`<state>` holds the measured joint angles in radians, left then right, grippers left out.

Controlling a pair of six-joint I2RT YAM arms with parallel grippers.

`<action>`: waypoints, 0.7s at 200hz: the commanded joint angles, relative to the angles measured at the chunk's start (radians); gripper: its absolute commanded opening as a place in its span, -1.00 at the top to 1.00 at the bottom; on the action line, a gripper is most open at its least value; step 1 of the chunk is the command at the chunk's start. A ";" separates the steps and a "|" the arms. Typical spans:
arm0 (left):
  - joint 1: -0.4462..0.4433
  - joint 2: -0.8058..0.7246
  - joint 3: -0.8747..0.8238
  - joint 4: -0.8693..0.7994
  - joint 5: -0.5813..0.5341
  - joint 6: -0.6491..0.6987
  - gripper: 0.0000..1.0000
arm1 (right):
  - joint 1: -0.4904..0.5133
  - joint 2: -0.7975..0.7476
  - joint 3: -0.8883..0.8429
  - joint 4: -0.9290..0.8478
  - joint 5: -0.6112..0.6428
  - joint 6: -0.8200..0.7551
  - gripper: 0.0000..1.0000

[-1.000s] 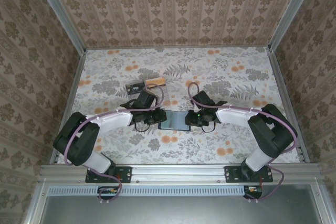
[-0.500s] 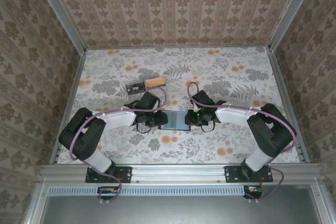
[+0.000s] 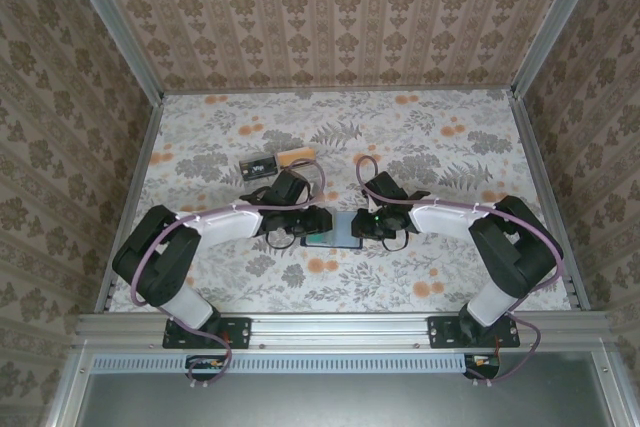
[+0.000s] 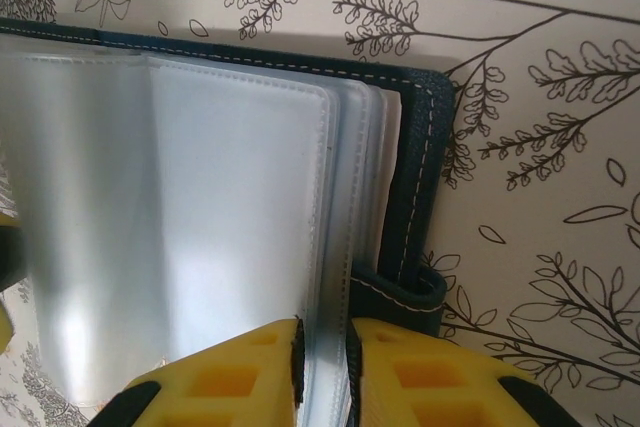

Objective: Take the credit cards out of the card holder

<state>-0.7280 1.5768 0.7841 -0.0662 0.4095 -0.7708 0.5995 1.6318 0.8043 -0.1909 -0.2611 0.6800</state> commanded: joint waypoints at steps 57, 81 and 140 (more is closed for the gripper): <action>-0.048 0.097 0.096 0.066 0.108 0.012 0.25 | -0.023 -0.096 -0.018 -0.025 0.072 0.031 0.44; -0.061 0.123 0.124 0.063 0.143 0.021 0.25 | -0.042 -0.161 -0.028 -0.032 0.087 0.033 0.36; -0.033 0.036 0.087 0.013 0.098 0.049 0.22 | -0.046 -0.173 -0.015 0.002 0.019 0.047 0.33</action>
<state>-0.7811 1.6794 0.8841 -0.0223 0.5224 -0.7555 0.5545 1.4548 0.7891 -0.1940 -0.2092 0.7097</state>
